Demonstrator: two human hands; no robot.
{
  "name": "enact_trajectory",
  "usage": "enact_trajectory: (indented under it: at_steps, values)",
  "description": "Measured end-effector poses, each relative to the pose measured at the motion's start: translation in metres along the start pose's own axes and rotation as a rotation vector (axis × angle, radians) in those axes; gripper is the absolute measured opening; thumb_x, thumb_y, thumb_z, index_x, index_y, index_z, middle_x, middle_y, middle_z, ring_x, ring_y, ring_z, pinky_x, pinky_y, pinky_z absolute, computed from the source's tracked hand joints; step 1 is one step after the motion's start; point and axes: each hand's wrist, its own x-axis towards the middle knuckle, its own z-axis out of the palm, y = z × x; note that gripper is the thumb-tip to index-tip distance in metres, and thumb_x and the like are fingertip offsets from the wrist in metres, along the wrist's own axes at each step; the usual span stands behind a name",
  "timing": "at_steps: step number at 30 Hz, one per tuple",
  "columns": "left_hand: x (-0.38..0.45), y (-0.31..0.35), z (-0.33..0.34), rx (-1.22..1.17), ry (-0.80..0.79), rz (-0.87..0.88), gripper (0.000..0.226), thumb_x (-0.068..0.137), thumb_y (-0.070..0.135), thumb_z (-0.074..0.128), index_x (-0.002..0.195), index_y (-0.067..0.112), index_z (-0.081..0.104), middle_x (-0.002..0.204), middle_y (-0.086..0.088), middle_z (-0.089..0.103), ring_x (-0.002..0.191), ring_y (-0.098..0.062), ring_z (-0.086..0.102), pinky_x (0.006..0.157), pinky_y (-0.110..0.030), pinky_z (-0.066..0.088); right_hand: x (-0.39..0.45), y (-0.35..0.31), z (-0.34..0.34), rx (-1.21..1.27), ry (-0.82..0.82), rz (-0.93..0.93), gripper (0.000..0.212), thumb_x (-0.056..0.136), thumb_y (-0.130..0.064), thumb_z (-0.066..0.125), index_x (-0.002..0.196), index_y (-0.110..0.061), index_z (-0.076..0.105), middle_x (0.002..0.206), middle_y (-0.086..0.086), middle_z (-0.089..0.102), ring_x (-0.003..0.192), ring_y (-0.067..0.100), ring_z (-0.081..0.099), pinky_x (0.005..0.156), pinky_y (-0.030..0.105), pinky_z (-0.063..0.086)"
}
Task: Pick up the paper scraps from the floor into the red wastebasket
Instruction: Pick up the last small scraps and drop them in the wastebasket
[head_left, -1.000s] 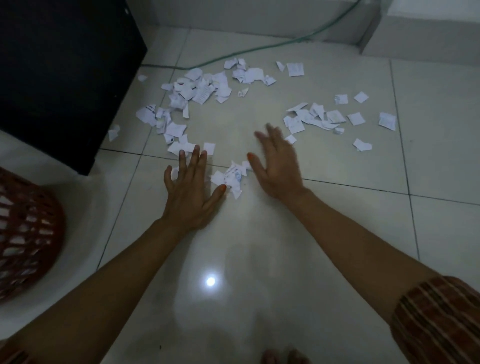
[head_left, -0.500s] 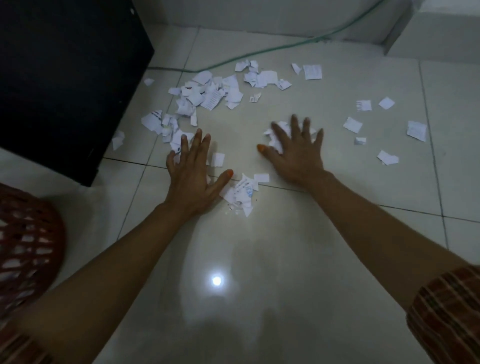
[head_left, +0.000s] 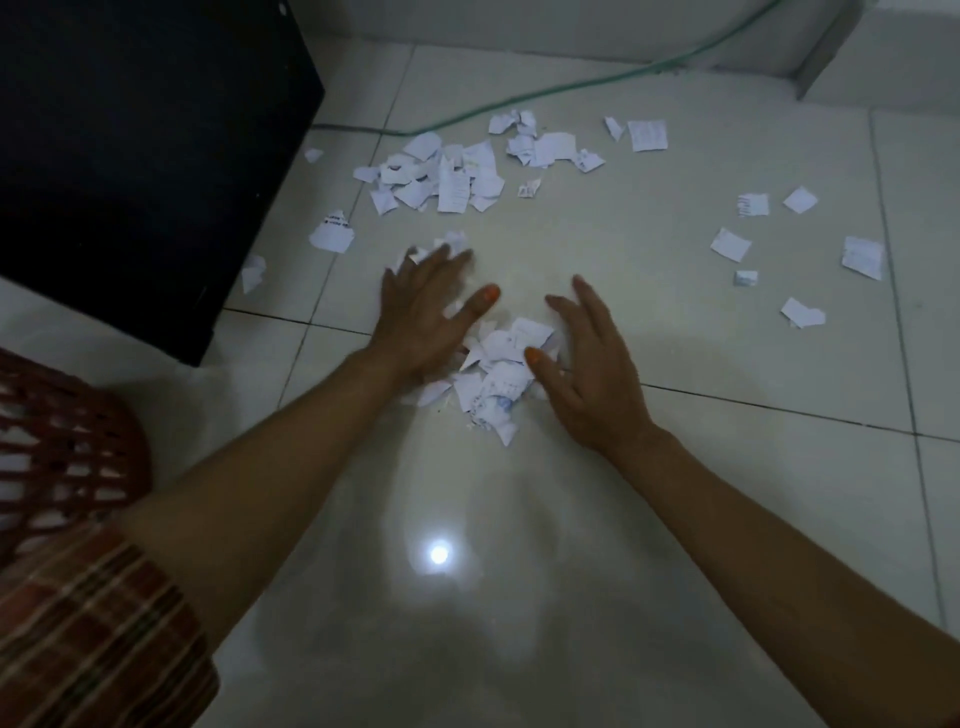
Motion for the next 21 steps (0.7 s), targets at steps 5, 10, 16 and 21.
enact_trajectory:
  at_steps: [5,10,16,21]
  values:
    - [-0.062,0.034,0.041,0.085,0.023,0.220,0.098,0.068,0.093,0.025,0.143,0.031,0.041,0.155,-0.004,0.031,0.145,-0.030,0.019,0.115,-0.054,0.012,0.005,0.023,-0.014,-0.117,0.180,0.138,0.060,0.093,-0.050,0.044,0.133,-0.006,0.053,0.147,0.021,0.040,0.138,0.036,0.036,0.110,0.046,0.033]
    - [-0.077,0.032,0.049,0.048,0.249,0.323,0.042,0.085,0.053,0.059,0.112,0.021,0.064,0.113,-0.008,0.057,0.102,-0.029,0.046,0.078,-0.039,0.040,0.000,0.014,-0.011,-0.136,0.112,0.097,0.059,0.092,-0.050,0.042,0.133,-0.008,0.053,0.146,0.020,0.043,0.136,0.033,0.039,0.107,0.050,0.035]
    - [-0.063,0.018,0.023,0.040,0.233,0.306,0.017,0.088,0.029,0.055,0.084,0.013,0.058,0.081,-0.007,0.059,0.071,-0.030,0.056,0.056,-0.033,0.040,-0.012,-0.002,-0.004,-0.076,0.086,0.032,0.060,0.091,-0.052,0.045,0.132,-0.009,0.053,0.145,0.018,0.045,0.136,0.029,0.041,0.104,0.051,0.039]
    - [-0.066,0.003,-0.014,-0.185,0.378,0.185,0.025,0.095,0.021,0.053,0.072,0.011,0.050,0.064,-0.004,0.052,0.056,-0.017,0.046,0.054,-0.026,0.031,-0.034,-0.025,0.010,-0.140,-0.092,0.021,0.088,0.078,-0.073,0.046,0.148,-0.020,0.034,0.157,0.015,0.025,0.145,0.032,0.022,0.115,0.052,0.020]
